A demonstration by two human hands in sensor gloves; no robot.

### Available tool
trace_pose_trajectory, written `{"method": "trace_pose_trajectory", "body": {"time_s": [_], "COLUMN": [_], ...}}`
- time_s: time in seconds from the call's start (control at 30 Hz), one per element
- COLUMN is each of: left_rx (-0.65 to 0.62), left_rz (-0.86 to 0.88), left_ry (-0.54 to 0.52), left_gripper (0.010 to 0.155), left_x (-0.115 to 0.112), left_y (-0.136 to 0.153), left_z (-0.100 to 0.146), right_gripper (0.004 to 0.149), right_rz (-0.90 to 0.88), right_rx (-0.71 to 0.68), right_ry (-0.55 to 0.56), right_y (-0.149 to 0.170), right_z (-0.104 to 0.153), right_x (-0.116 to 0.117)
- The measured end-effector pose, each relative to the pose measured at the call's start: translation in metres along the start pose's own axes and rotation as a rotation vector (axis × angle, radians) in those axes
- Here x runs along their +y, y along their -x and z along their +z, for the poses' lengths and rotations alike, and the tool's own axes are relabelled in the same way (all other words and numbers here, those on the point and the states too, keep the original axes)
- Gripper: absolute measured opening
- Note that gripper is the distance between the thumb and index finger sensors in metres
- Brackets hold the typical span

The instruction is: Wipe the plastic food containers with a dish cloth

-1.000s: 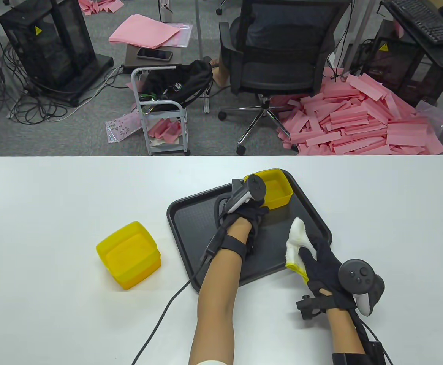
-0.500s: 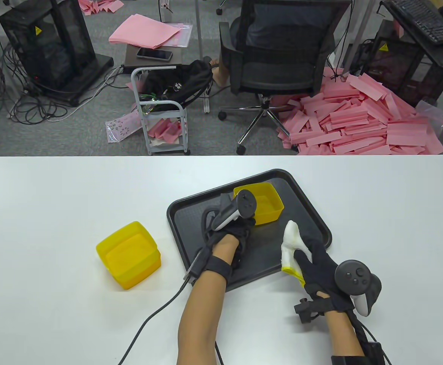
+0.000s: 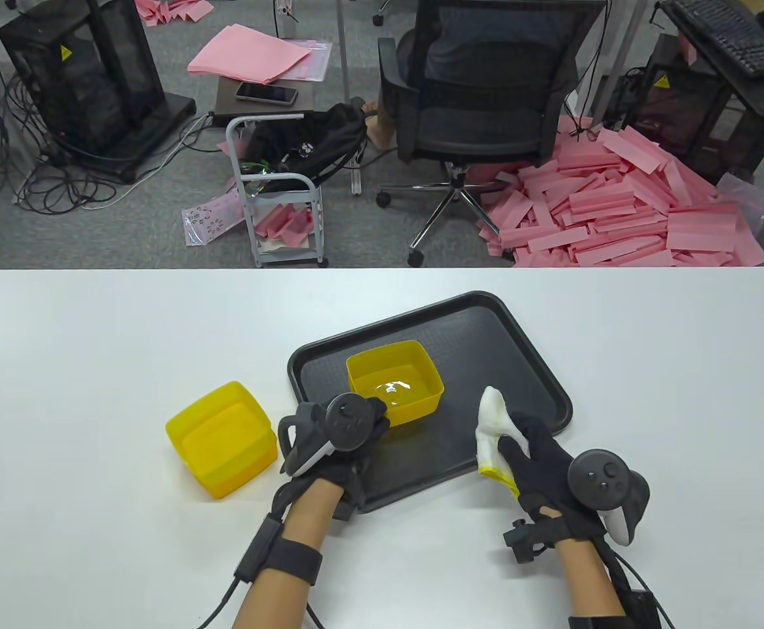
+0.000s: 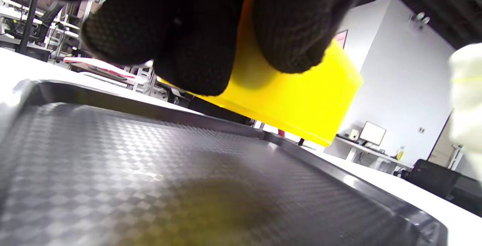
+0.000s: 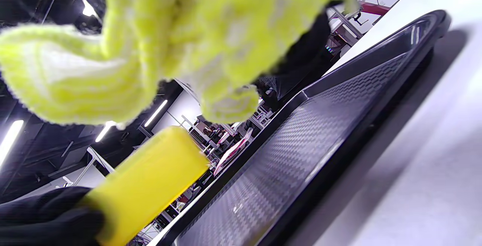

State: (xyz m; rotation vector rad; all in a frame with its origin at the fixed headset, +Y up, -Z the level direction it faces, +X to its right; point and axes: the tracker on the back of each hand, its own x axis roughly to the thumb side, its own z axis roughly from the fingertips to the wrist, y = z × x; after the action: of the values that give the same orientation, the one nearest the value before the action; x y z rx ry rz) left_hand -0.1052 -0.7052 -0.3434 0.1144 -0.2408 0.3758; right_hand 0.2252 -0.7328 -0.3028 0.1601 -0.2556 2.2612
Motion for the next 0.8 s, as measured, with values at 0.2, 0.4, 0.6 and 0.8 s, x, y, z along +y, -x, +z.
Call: {"method": "trace_pose_trajectory", "body": {"time_s": [0.2,0.4,0.6,0.8], "left_rx": [-0.031,-0.056,-0.097,-0.1], "left_rz": [0.011,0.036,0.069,0.107], "left_ry": [-0.061,-0.109,-0.127,-0.118], "left_gripper": [0.041,0.041,0.04,0.04], "left_x": [0.013,0.02,0.022,0.022], "left_y": [0.005,0.006,0.007,0.011], "left_z": [0.044,0.072,0.085,0.087], "right_gripper": [0.054,0.054,0.054,0.054], "right_rz": [0.022,0.05,0.093,0.118], "right_rx": [-0.013,-0.015,-0.023,-0.022], "right_ry": [-0.027,-0.048,-0.077,-0.098], "right_y": [-0.005,-0.006,-0.009,-0.009], "right_z": [0.003,0.005,0.006,0.007], "right_x": [0.005,0.009,0.014,0.018]}}
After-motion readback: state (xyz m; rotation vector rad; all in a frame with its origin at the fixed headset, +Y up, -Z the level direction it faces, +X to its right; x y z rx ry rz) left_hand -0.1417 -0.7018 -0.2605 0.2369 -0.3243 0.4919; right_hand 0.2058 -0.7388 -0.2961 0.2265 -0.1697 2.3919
